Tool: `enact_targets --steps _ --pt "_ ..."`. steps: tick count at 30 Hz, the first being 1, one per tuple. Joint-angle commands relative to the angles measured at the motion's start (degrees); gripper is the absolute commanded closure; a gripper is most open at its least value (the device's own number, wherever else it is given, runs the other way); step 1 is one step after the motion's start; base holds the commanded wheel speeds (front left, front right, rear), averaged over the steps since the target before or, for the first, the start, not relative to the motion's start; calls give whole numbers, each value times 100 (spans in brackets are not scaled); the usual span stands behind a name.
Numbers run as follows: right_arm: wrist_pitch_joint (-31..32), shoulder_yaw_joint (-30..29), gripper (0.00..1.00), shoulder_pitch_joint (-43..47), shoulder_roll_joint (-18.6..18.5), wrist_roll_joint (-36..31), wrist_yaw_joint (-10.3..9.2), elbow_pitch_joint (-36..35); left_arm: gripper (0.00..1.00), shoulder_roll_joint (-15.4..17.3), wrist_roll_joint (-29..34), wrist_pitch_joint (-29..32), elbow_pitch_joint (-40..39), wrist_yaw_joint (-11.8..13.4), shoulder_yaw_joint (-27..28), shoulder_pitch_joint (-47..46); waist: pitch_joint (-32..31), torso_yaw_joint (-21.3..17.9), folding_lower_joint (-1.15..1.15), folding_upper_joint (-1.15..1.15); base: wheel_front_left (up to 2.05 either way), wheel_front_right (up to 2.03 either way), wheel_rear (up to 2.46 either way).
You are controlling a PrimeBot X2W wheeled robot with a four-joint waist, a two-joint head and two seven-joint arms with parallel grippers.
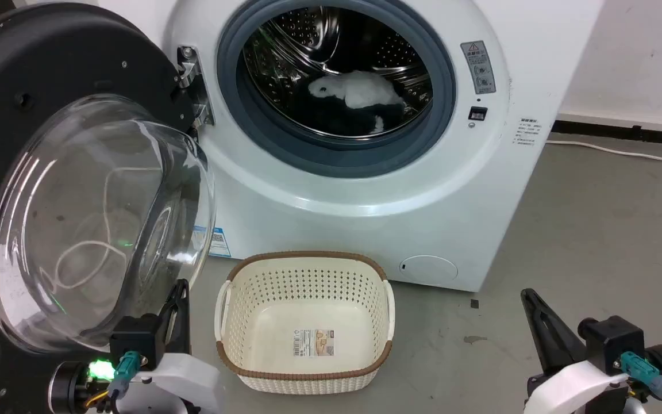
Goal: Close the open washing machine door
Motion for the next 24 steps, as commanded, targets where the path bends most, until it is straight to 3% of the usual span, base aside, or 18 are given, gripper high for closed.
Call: enact_targets --steps 1,24 --pt "3 -3 100 -80 -4 -42 5 -27 100 -1 15 3 -25 -31 5 82 0 0 0 0 0 0 0" --pt "3 -3 100 -80 -4 -42 5 -27 100 -1 15 3 -25 -31 5 82 0 0 0 0 0 0 0"
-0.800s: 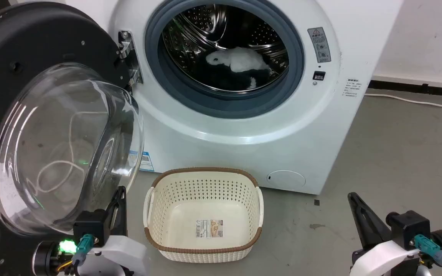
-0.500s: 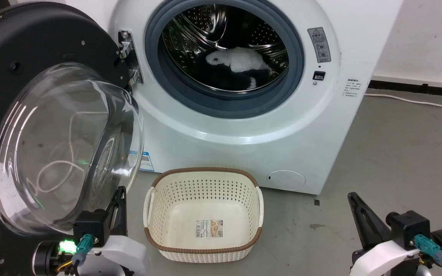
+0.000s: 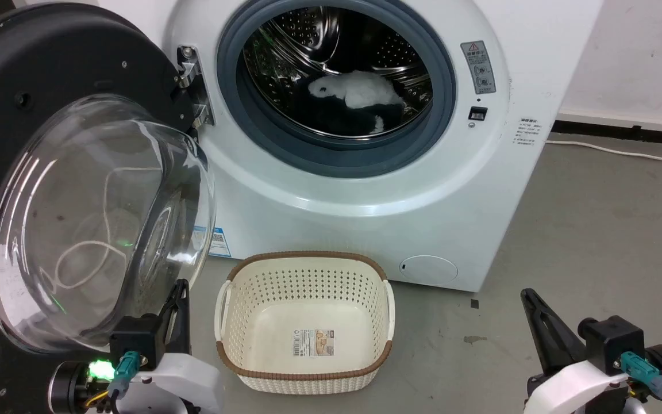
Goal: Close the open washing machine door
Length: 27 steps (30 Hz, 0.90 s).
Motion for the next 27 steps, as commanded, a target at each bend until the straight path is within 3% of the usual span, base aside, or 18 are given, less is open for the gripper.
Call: enact_targets --steps 1,27 --pt "3 -1 100 -80 -4 -42 5 -27 100 0 15 3 -25 -31 7 82 0 0 0 0 0 0 0" --pt "3 -1 100 -80 -4 -42 5 -27 100 0 15 3 -25 -31 7 82 0 0 0 0 0 0 0"
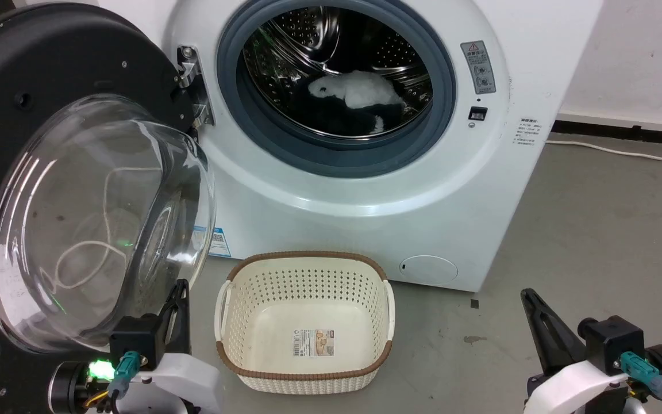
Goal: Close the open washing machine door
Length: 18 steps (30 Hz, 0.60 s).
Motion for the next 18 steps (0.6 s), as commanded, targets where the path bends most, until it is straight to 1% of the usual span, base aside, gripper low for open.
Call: enact_targets --steps 1,5,6,18 --pt "3 -1 100 -79 -4 -36 5 -27 100 0 15 3 -25 -31 7 82 0 0 0 0 0 0 0" --pt "3 -1 100 -79 -4 -36 5 -27 100 0 15 3 -25 -31 7 82 0 0 0 0 0 0 0" --pt "0 0 0 0 0 -1 0 0 0 0 0 0 0 0 1 0 0 0 0 0 0 0 0" --pt "-112 16 0 67 0 143 -1 39 0 0 -119 -105 35 11 -82 41 -2 1 0 0 0 0 0"
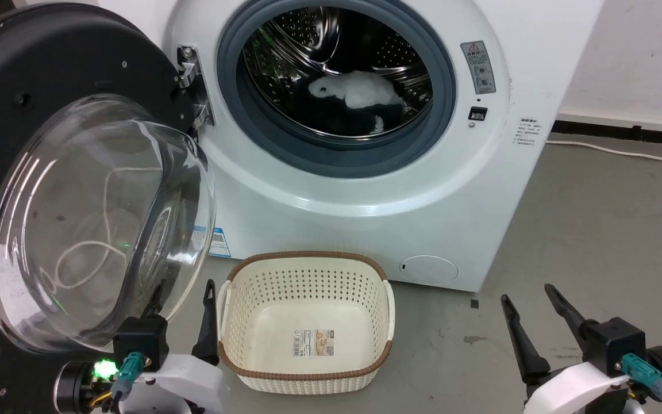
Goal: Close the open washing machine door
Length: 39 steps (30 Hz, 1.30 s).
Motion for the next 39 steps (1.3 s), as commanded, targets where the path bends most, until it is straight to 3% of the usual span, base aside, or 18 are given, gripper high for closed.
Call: enact_targets --steps 1,15,16,17,23,31,39 --pt "-62 3 0 61 0 73 0 18 0 0 -60 -56 14 10 -14 47 -1 0 0 0 0 0 0" --pt "-230 20 0 157 -1 283 1 62 0 3 -240 -226 80 23 -123 95 -6 3 0 0 0 0 0" --pt "-242 22 0 163 -1 298 1 66 38 3 -259 -238 83 25 -130 99 -6 4 0 0 0 0 0" --pt "-253 23 0 169 -1 314 1 69 100 3 -275 -251 84 24 -139 102 -7 5 0 0 0 0 0" --pt "-325 21 0 209 -1 409 1 94 100 3 -352 -326 -32 -6 -157 88 -6 34 0 0 0 0 0" --pt "-421 17 0 266 -1 527 2 131 100 1 -549 -422 -815 82 120 -40 -3 183 0 0 0 0 0" --pt "-541 -9 0 326 -1 680 2 214 100 1 -842 -542 -1548 147 1223 -424 18 566 0 0 0 0 0"
